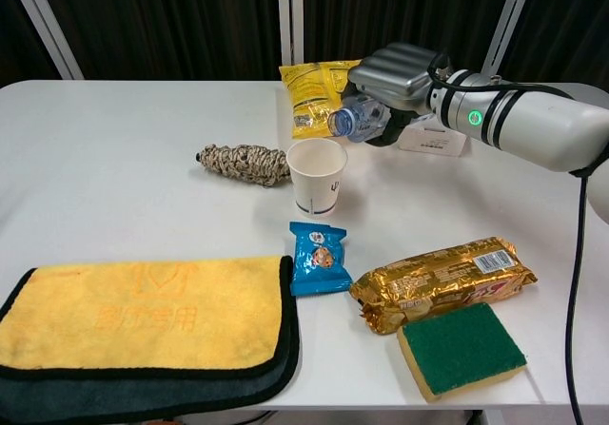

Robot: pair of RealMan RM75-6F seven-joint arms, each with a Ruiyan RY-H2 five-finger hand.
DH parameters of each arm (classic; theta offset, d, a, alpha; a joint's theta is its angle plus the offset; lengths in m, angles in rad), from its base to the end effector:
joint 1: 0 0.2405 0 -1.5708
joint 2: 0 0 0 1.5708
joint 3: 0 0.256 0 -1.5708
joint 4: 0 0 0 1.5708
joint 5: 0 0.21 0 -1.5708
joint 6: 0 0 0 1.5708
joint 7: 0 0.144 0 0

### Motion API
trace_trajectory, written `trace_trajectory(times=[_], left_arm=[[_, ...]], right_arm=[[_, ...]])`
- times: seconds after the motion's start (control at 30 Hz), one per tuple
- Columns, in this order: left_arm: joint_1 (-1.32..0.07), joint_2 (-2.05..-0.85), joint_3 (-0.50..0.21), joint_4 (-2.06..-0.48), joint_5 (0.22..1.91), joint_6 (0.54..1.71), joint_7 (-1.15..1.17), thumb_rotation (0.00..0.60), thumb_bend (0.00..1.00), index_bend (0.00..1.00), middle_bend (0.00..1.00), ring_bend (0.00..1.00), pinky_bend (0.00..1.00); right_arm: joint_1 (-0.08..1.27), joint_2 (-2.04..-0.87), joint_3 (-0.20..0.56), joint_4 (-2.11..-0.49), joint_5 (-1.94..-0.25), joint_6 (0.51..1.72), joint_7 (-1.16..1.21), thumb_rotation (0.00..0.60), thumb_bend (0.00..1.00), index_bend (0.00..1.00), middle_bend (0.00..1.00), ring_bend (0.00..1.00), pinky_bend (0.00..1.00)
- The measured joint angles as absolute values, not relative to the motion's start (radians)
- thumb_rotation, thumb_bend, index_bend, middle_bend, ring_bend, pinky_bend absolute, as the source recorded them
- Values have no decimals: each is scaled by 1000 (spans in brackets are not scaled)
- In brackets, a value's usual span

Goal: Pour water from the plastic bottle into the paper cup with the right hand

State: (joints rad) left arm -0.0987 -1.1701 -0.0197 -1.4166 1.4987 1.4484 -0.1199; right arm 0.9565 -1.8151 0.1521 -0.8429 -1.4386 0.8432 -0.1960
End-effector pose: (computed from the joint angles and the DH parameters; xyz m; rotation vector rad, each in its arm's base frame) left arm -0.3470 0.1820 0.1550 -1.4139 -0.9237 -0.8543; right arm -0.1218 -0.4130 -0.0674 2.0767 -0.4279 0.8320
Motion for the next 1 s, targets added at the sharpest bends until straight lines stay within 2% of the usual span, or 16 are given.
trace_trajectory(times=[1.0], left_arm=[[-92, -1169, -20, -1403, 1499, 1452, -136, 594, 88, 86, 63, 0, 116]], right_arm=[[996, -1807, 165, -874, -1407, 828, -377, 600, 363, 663, 550, 578, 572]])
